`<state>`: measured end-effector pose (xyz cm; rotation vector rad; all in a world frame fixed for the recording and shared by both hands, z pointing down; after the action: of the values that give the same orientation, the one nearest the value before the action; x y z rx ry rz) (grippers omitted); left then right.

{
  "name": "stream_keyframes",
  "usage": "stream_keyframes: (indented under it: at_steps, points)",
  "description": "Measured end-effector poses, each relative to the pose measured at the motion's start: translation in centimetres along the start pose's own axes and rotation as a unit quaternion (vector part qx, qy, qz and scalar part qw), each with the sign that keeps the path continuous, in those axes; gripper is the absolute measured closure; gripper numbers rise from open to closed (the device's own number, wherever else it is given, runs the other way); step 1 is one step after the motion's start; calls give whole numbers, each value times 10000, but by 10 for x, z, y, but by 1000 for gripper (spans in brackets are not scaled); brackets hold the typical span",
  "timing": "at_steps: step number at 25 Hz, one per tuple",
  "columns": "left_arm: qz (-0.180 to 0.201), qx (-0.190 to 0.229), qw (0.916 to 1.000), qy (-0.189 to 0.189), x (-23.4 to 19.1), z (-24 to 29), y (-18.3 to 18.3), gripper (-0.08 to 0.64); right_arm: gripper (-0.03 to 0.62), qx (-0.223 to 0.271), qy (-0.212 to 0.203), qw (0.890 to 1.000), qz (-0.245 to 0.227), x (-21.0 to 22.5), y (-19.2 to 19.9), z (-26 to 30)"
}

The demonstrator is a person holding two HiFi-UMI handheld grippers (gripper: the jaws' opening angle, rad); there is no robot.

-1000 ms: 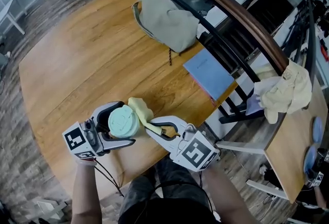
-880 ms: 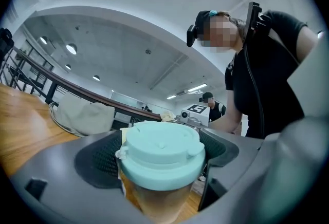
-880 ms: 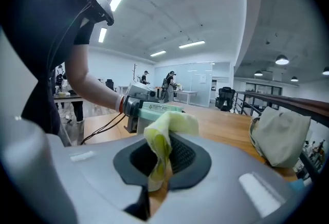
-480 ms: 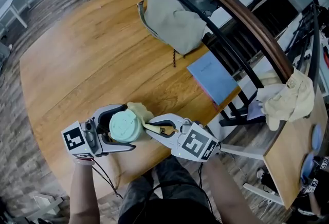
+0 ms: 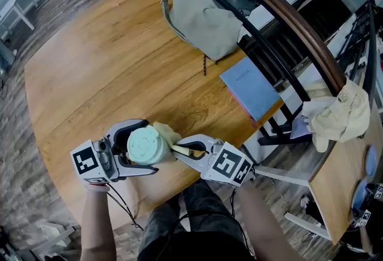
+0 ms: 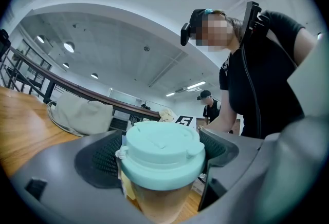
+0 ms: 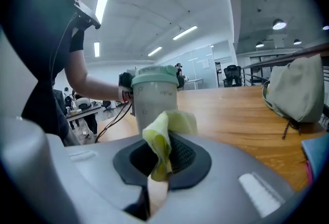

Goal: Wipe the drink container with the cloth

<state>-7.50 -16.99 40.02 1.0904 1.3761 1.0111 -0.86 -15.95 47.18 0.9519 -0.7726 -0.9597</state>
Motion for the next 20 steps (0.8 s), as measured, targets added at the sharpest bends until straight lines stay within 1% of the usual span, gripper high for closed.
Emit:
stream_keyframes:
  at_steps: [3,8,13,17,20]
  points:
    - [-1,-24,10000,-29,0,0,0,92,568,-336,-46,9994,-49,-5,23,2]
    - [21,-95,9999,-69,1,0,1,92,568,-590,-46,9982,120,-10,47,4]
    - [6,-112,9999,-99,2,0,2,92,568,-805,71,9966,167,-12,56,6]
    - [6,-125,9998,-144,3,2,3,92,568,-1005,232,9946,98,-13,62,7]
    - [31,-175,9996,-203,4,4,2,92,568,-1006,397,9940,135,-12,63,1]
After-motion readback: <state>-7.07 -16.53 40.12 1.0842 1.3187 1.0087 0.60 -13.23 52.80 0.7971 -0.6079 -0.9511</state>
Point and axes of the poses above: the fingertips, and each gripper's own axes: z forward along the fingers, x to its right, y out of its underside, the point moved 2 cm from there along -z, backward along the fingers, and after that the axes turned 13 degrees about y, right-handed, at the moved point
